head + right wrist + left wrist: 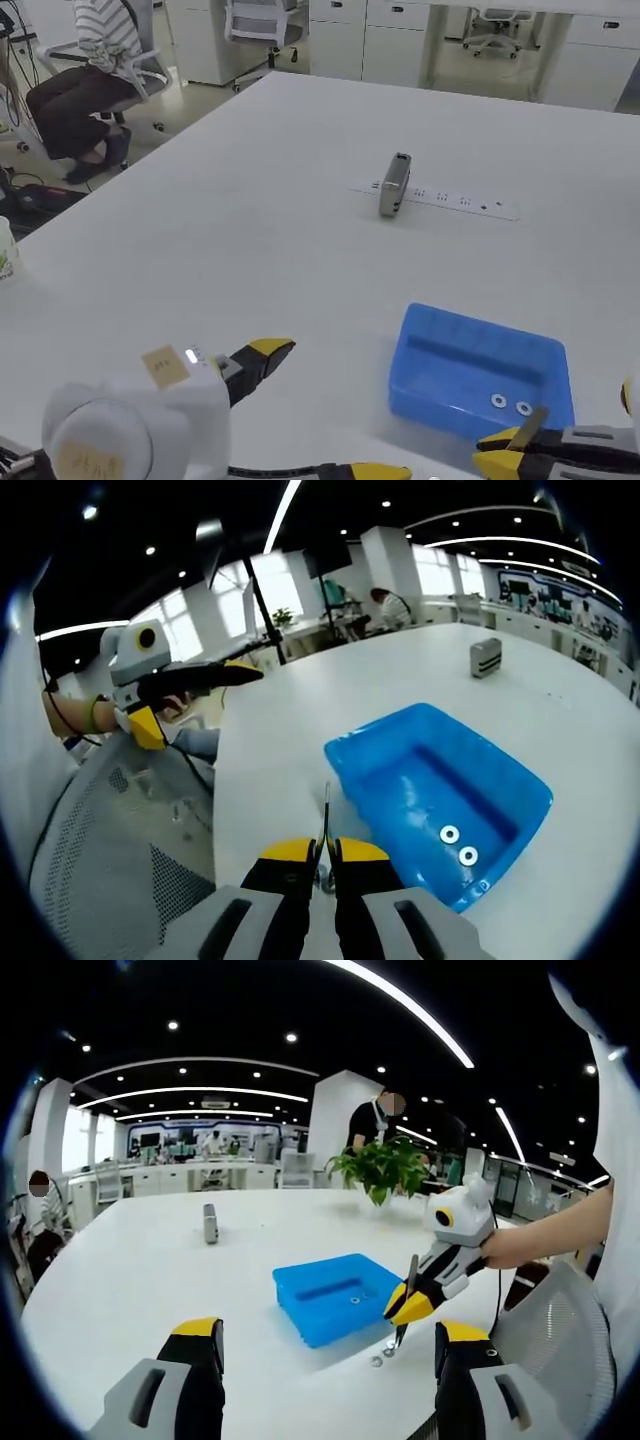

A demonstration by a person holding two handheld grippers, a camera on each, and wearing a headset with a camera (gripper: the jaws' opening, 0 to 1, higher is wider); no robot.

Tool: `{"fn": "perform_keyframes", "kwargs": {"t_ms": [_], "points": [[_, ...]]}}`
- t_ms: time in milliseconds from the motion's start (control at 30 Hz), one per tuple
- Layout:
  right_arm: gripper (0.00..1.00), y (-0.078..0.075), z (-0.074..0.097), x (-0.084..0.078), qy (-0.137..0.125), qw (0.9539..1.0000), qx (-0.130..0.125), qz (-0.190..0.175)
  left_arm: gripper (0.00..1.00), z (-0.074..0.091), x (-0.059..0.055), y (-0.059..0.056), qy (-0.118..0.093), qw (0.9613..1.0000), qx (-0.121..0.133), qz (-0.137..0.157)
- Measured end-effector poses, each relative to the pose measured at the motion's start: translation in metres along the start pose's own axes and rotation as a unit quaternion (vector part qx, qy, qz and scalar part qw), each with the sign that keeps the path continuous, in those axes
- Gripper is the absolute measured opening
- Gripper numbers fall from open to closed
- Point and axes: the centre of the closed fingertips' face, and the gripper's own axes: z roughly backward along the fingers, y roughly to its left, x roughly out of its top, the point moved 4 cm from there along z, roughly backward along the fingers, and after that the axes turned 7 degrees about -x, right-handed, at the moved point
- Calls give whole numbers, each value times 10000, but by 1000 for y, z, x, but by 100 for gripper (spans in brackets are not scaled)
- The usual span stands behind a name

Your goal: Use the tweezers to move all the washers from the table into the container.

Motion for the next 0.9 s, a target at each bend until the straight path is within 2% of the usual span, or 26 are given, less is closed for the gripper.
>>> {"fn": "perform_keyframes", "kwargs": {"t_ms": [100, 267, 467, 900], "points": [[4, 0, 0, 1, -15, 10000, 16, 11, 88, 1, 0, 1, 17, 10000, 43, -3], [4, 0, -1, 3, -58, 10000, 41, 25, 88, 2, 1, 3, -83, 9999, 73, 93], [4, 4, -4, -2, 72, 9998, 77, 154, 88, 1, 0, 2, -43, 9999, 44, 84], [4, 13, -1, -5, -56, 9990, -9, 448, 87, 2, 0, 2, -39, 10000, 39, 68]]}}
